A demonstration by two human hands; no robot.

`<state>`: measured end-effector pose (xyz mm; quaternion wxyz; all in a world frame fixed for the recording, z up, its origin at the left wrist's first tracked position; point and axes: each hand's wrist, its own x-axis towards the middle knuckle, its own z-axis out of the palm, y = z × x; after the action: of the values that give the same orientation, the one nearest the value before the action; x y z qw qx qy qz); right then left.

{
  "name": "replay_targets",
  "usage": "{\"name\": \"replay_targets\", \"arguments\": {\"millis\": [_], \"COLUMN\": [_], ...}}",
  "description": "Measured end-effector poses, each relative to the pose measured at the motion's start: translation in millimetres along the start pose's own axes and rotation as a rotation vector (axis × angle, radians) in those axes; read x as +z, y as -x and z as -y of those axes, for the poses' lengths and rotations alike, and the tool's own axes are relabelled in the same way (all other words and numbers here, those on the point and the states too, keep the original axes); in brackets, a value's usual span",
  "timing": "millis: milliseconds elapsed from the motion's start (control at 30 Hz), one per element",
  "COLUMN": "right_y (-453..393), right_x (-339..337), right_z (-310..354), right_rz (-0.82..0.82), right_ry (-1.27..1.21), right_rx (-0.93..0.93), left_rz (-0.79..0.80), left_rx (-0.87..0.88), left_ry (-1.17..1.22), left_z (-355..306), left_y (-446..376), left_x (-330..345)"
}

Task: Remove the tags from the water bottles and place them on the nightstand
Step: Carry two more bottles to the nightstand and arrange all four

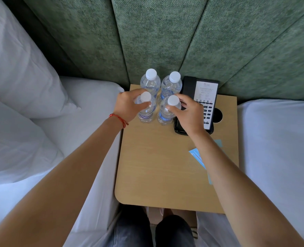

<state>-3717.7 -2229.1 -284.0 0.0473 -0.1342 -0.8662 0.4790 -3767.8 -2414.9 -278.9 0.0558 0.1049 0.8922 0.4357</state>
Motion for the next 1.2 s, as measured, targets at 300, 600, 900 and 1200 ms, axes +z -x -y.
{"name": "replay_targets", "arguments": {"millis": [300, 600, 900, 1200], "right_y": [3, 3, 3, 4], "right_x": [6, 5, 5, 6], "right_z": [2, 4, 4, 4], "right_rz": [-0.031, -0.039, -0.030, -0.045], "right_ry": [0.071, 0.118, 0.148, 0.190], "right_rx": [0.012, -0.011, -0.015, -0.037], "left_rz": [0.078, 0.046, -0.026, -0.002], "left_rx": [-0.015, 0.001, 0.028, 0.024], "left_ry": [-0.085, -0.038, -0.015, -0.023], "left_z": [-3, -3, -8, -8], "left_y": [-5, -1, 1, -1], "left_x": [-5, -2, 10, 11]}}
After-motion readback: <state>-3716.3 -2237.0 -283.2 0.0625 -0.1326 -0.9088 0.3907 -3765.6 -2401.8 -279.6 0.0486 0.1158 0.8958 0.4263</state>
